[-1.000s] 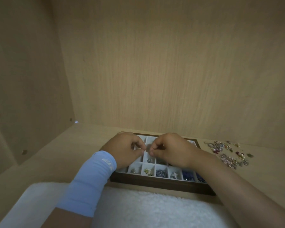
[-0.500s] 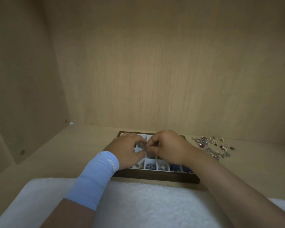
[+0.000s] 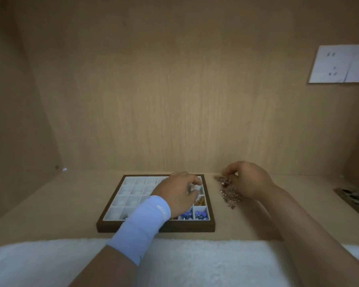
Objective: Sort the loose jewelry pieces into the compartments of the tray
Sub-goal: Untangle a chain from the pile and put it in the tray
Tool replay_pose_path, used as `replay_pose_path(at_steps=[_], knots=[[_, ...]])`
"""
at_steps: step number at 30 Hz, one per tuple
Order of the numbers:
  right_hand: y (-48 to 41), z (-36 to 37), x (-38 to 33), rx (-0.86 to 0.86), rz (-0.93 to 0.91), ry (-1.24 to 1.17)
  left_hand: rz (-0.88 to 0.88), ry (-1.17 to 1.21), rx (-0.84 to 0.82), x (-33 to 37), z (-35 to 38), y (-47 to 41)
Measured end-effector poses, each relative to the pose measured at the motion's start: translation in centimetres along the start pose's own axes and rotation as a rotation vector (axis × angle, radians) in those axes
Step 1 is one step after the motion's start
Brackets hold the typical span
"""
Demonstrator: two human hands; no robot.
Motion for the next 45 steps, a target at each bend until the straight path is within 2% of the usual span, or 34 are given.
replay_pose_path(at_steps=[5,10,15,23,29,32,36,41,45], knots=[[0.1,0.5,0.7,-0.172,-0.034,-0.214,0.056,-0.03,-0.03,4.0,1.9,-3.1],[0.6,0.9,1.1,-0.326,-0.031,-0.237,0.112,-0.155,-0.078,6.4,3.9,-5.0],[0.2,0.3,2.2,-0.317,0.011,-0.13,0.12,-0.234,-0.076,6.1,4.3,-5.4],[0.3,0.7,1.9,-0.346,0.052,-0.139,0.084,-0.14,-0.041,5.9,4.2,-5.5],[0.0,0.4,2.6,-0.266,0.086,0.0,0.105,-0.236,-0.068,6.4,4.7,-5.6],[0.1,0.6,2.4,-0.289,0.071,-0.011,0.097,-0.227,-0.072,6.3,4.6,-5.7],[-0.1,-0.5,1.8,-0.256,0.037,-0.1,0.054,-0.031,-0.04,6.0,4.2,-5.7],[-0.1,-2.9,-0.1,-0.118,0.003,-0.497,-0.082,0.491,-0.03,5.2,3.0,-6.2],[0.4,-4.1,-2.5,-0.101,-0.049,-0.745,-0.1,0.699,-0.056,5.2,2.2,-6.2]])
Point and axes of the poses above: each hand's wrist, its own y-axis away from the middle knuckle, its own z-axis out of the palm, x = y × z, the point moved 8 cm from there along -y, towards the middle knuckle, and after that the axes turned 10 degrees about -y, right-handed, at the moved point
